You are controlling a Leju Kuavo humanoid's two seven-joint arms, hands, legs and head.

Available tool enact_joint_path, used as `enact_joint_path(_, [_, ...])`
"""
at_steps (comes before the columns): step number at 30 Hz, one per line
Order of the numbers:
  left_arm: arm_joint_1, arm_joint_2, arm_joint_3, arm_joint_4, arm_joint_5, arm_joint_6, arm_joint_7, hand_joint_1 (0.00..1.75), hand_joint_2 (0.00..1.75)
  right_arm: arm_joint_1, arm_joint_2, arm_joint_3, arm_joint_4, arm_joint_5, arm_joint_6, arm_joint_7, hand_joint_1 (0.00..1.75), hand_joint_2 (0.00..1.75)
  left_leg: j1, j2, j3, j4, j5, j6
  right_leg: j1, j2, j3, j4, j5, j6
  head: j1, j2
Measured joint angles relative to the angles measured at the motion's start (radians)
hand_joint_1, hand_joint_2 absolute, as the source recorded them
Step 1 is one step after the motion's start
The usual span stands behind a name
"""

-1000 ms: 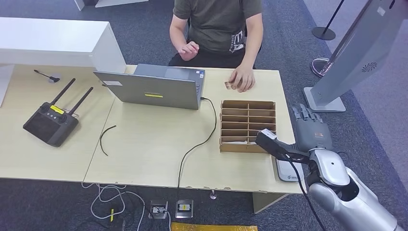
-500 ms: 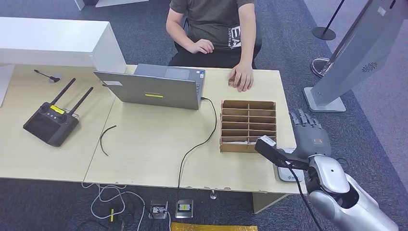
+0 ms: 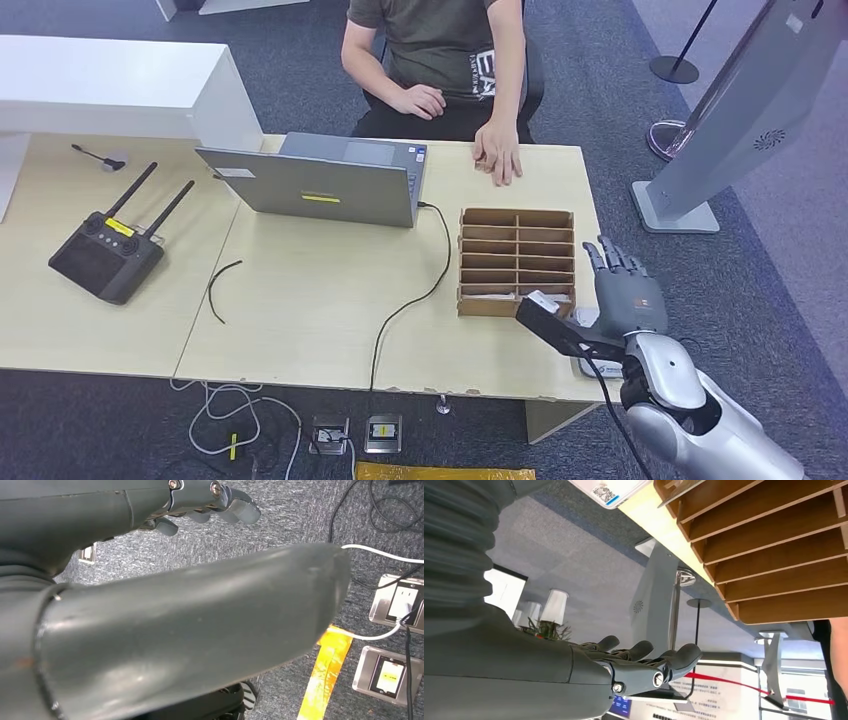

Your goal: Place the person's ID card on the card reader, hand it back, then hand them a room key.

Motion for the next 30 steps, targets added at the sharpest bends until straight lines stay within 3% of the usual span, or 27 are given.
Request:
enact_joint_path(9, [-0.001, 0.002, 0.0, 0.0, 0.004, 0.0, 0.0, 0.0, 0.0, -0.017, 0.023, 0.056, 0.074, -0.019, -0.049, -0.025, 0.0, 1.75, 0.0, 0.0, -0.001, 0.0, 0.0, 0.0, 0.0, 0.0, 0.0, 0.0, 0.0, 0.0, 0.0, 0.0])
enact_joint_path(30, [-0.011, 0.003, -0.001, 0.0, 0.011, -0.001, 0.003, 0.0, 0.0, -0.041, 0.082, 0.09, 0.147, -0.057, -0.115, -0.073, 0.0, 1.75, 0.0, 0.0, -0.001, 0.0, 0.0, 0.0, 0.0, 0.0, 0.0, 0.0, 0.0, 0.0, 0.0, 0.0])
